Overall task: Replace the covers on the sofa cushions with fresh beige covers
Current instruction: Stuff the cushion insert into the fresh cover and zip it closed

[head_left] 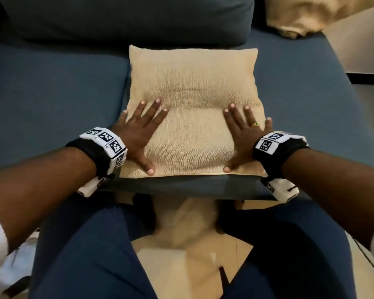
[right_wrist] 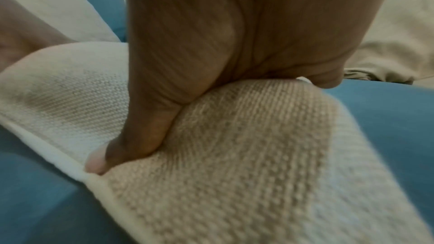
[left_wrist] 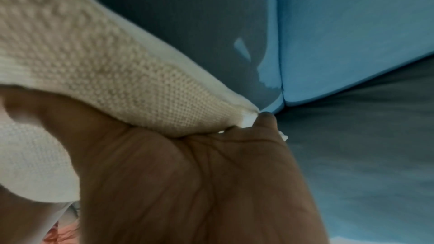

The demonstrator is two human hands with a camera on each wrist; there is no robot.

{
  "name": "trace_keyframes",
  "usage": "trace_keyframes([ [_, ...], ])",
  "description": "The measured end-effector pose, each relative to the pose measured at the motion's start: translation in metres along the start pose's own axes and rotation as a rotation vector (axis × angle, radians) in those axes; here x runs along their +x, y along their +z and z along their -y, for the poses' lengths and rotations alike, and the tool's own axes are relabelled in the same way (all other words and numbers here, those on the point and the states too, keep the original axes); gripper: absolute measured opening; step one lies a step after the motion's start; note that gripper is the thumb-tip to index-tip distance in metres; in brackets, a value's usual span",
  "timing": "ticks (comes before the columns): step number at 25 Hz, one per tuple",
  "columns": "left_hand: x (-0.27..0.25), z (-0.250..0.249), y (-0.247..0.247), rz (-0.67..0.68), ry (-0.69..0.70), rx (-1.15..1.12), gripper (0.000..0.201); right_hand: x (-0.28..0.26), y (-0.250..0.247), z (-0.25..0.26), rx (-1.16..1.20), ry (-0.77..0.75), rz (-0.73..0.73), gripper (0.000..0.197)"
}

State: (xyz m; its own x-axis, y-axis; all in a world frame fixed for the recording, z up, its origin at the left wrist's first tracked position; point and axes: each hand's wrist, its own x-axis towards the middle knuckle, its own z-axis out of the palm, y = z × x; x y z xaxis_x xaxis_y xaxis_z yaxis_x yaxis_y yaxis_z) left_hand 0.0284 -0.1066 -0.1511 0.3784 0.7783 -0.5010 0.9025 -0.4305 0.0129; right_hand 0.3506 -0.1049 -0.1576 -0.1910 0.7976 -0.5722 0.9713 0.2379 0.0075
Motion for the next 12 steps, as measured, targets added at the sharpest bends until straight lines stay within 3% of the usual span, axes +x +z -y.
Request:
trace_keyframes([
  [5,-0.013,0.007,0.013,0.007,-0.065,0.049,0.170,0.000,0.006,-0.017,0.008,0.003,0.019,0.168],
  [7,-0.015,0.006,0.013,0.004,-0.080,0.035,0.170,-0.003,0.005,-0.027,0.026,0.069,0.034,0.169],
  [12,-0.021,0.017,-0.013,0.111,0.021,0.005,0.160,-0.021,-0.005,-0.064,-0.047,0.214,0.153,0.162],
])
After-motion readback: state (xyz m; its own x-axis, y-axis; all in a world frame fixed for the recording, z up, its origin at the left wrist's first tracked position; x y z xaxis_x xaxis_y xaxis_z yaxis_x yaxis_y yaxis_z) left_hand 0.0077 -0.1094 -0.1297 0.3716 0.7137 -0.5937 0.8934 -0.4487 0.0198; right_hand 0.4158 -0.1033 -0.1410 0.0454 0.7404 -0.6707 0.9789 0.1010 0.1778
